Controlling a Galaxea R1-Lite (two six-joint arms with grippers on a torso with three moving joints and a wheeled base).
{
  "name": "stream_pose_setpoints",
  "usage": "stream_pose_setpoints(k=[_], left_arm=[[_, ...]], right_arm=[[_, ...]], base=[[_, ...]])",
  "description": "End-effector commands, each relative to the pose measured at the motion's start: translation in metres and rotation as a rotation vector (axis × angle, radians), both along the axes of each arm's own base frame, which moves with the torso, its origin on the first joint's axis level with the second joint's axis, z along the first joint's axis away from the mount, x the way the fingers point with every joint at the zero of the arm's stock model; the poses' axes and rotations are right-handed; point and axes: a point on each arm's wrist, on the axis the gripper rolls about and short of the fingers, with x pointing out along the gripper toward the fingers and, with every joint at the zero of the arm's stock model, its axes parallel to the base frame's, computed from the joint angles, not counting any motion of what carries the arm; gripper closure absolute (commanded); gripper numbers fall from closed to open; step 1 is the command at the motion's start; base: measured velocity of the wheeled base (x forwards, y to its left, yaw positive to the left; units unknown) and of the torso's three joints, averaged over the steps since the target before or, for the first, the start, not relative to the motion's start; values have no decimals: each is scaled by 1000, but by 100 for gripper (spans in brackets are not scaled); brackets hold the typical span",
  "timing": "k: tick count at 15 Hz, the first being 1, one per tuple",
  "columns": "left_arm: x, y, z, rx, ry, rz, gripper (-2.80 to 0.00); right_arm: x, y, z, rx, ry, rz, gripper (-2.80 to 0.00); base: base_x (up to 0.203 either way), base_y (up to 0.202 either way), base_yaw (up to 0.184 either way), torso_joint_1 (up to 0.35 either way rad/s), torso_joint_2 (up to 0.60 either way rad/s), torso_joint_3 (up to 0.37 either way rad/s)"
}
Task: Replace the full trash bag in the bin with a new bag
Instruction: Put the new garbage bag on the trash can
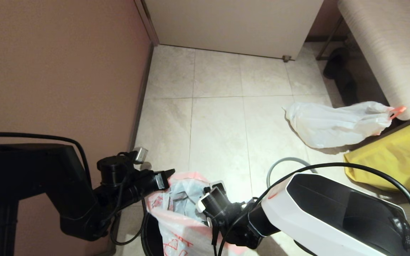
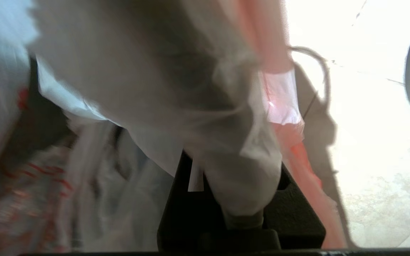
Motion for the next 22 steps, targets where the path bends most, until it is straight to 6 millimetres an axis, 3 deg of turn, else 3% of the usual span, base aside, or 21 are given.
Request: stream_pose_setpoints(k=[1,5,7,11,13,18,20,22], left_arm=[[-3,0,13,-18,-33,-8,0],[1,-1,-4,-10,12,-2,0],[1,-1,0,-13,0,-1,0],[-13,2,53,-53,-133,-4,0],[-24,-1,66,-58,-104,-25,0],[-19,-7,47,-8,154,-80,0],[-8,1,32,21,193,-60,0],[-8,1,30,34,197,-63,0]], right_arm=[[2,0,-1,6,-5,-10,0],[1,1,0,3,-10,-2,0],[1,1,-1,1,-9,-2,0],[8,-4,-10,-32,-17,-7,0],[9,-3,-13,-32,-18,-6,0],[9,-4,-18,-38,-12,-9,0],[9,-3,-21,-39,-9,-8,0],[10,-2,-25,-30,-18,-7,0]], base=[[0,0,0,0,0,0],[0,0,0,0,0,0],[0,0,0,0,0,0],[0,0,0,0,0,0],[0,0,0,0,0,0],[0,0,0,0,0,0],[0,0,0,0,0,0],[0,0,0,0,0,0]])
